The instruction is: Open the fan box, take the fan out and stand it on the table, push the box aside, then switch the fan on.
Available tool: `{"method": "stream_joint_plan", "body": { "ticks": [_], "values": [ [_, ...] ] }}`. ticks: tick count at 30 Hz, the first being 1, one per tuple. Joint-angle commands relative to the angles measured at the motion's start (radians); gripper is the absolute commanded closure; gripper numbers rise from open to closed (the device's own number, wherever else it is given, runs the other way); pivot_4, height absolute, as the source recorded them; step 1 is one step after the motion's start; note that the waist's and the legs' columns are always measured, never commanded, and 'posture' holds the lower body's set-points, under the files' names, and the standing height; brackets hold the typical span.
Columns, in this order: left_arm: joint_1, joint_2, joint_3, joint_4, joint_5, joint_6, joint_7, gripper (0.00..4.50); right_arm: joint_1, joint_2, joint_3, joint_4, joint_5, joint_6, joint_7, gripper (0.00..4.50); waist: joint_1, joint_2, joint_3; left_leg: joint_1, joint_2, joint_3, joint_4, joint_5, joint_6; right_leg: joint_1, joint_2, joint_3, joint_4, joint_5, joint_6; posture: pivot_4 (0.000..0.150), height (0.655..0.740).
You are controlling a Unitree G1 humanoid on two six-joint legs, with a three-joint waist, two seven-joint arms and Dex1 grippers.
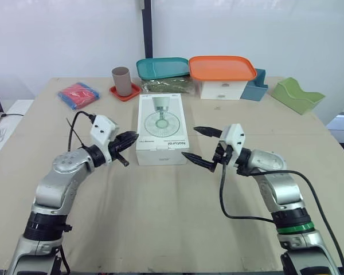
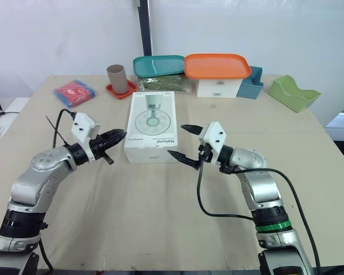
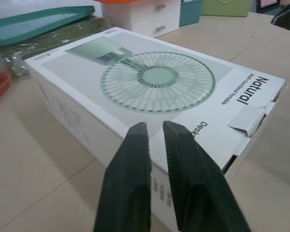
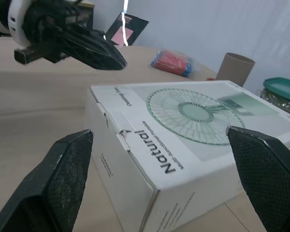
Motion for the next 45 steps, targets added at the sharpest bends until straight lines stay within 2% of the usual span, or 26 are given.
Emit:
{"method": "stream_joint_plan", "body": {
  "ticks": [1, 10, 24, 45],
  "values": [
    [-0.039, 0.001, -0.043, 0.023, 0.005, 0.038, -0.037, 4.38, -0.046, 0.025, 0.02, -0.081, -0.015, 0.055, -0.049, 0.0, 0.0, 0.0, 0.0, 0.0, 0.0, 0.0, 0.0, 0.0, 0.0, 0.0, 0.0, 0.0, 0.0, 0.0, 0.0, 0.15, 0.74],
    [-0.035, -0.024, -0.084, 0.041, 0.027, 0.11, -0.015, 4.38, -0.131, 0.062, 0.115, -0.078, -0.136, 0.069, -0.1, 0.0, 0.0, 0.0, 0.0, 0.0, 0.0, -0.001, 0.0, 0.0, 0.0, 0.0, 0.0, 0.0, 0.0, 0.0, 0.0, 0.15, 0.74],
    [-0.013, -0.091, -0.074, 0.0, 0.027, 0.152, 0.056, 4.38, -0.255, 0.003, 0.245, 0.041, -0.379, -0.057, -0.066, 0.0, 0.001, 0.0, -0.001, 0.0, 0.0, -0.002, 0.001, 0.001, -0.001, 0.001, 0.0, -0.001, 0.0, 0.0, 0.0, 0.15, 0.74],
    [-0.015, -0.089, -0.082, 0.01, 0.041, 0.137, 0.056, 4.38, -0.287, 0.013, 0.23, 0.107, -0.487, -0.147, -0.126, 0.0, 0.0, 0.0, -0.001, 0.0, 0.0, -0.001, 0.001, 0.003, -0.005, 0.001, 0.0, -0.001, 0.0, 0.0, 0.0, 0.15, 0.74]
  ]
}}
